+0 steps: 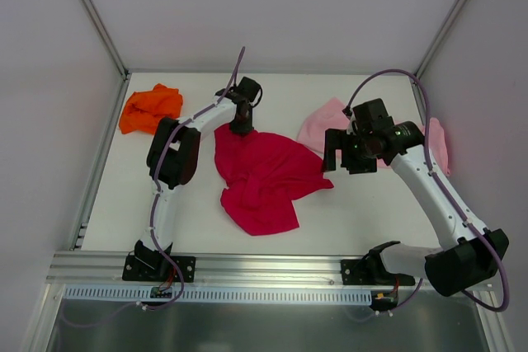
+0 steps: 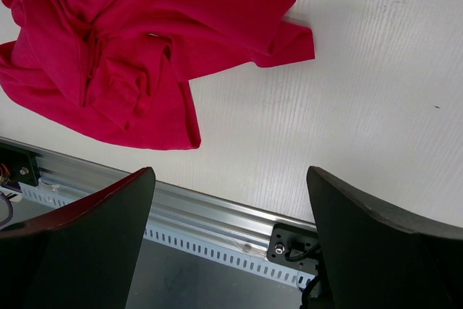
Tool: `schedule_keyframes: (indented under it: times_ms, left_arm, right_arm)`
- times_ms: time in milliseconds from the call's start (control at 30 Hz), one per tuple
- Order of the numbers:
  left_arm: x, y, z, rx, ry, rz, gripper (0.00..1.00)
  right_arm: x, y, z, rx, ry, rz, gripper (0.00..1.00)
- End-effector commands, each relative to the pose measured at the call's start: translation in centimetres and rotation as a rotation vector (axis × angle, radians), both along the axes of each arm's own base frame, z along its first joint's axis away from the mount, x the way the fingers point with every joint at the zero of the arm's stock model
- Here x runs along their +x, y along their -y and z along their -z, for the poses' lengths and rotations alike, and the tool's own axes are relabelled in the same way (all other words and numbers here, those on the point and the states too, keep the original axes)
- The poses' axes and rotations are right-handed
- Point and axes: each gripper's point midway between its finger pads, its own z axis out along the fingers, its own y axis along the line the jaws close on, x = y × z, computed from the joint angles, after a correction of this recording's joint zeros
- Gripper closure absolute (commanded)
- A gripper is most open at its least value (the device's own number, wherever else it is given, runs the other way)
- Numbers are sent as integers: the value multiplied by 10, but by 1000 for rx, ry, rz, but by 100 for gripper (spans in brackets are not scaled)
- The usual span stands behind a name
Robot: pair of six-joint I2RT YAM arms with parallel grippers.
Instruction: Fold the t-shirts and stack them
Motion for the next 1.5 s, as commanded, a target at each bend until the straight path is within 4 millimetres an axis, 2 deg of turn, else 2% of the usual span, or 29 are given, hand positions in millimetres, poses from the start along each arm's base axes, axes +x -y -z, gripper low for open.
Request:
schedule_keyframes:
  times_ms: [0, 67, 267, 400, 467, 500, 567, 600, 767, 800, 867, 900, 967, 1000, 1333, 1467]
  left_arm:
    - [-9, 0, 6, 7, -27, 8, 93]
    - [-11, 0, 7, 6, -31, 9, 100]
    - [-10, 0, 2, -1, -16, 7, 100]
    - [-6, -1, -16, -16, 43, -4, 100]
    - [-3, -2, -34, -35, 97, -19, 100]
    - [0, -2, -57, -58, 152, -30, 100]
    - [4, -2, -78, -84, 216, -41, 100]
    - [6, -3, -97, -100, 255, -46, 100]
    - [10, -12, -145, -99, 348, -77, 100]
    - [8, -14, -160, -107, 375, -81, 100]
    - [6, -22, -174, -94, 411, -103, 100]
    - [2, -27, -191, -101, 442, -114, 100]
    - [-2, -37, -207, -87, 486, -141, 100]
    - [-6, -42, -224, -95, 520, -151, 100]
    - [-41, -87, -307, -102, 704, -281, 100]
    - [-57, -102, -339, -116, 774, -308, 100]
  right_arm:
    - [-2, 1, -16, 7, 49, -7, 8]
    - [-2, 1, -16, 8, 48, -4, 8]
    - [-4, 0, -13, 15, 47, -3, 8]
    - [-5, -2, -8, 17, 38, -6, 8]
    - [-4, -3, -4, 20, 31, -9, 8]
    - [-7, -3, 2, 18, 12, -10, 8]
    - [-8, -6, 8, 17, -1, -18, 8]
    - [-9, -6, 11, 15, -10, -20, 8]
    - [-6, -11, 16, 17, -16, -31, 8]
    - [-5, -12, 17, 16, -21, -35, 8]
    - [-3, -14, 21, 13, -31, -37, 8]
    - [-3, -15, 25, 11, -45, -40, 8]
    - [-3, -19, 29, 10, -58, -51, 8]
    - [-3, -20, 30, 10, -64, -56, 8]
    - [3, -37, 40, -20, -96, -113, 8]
    - [3, -43, 52, -48, -144, -144, 8]
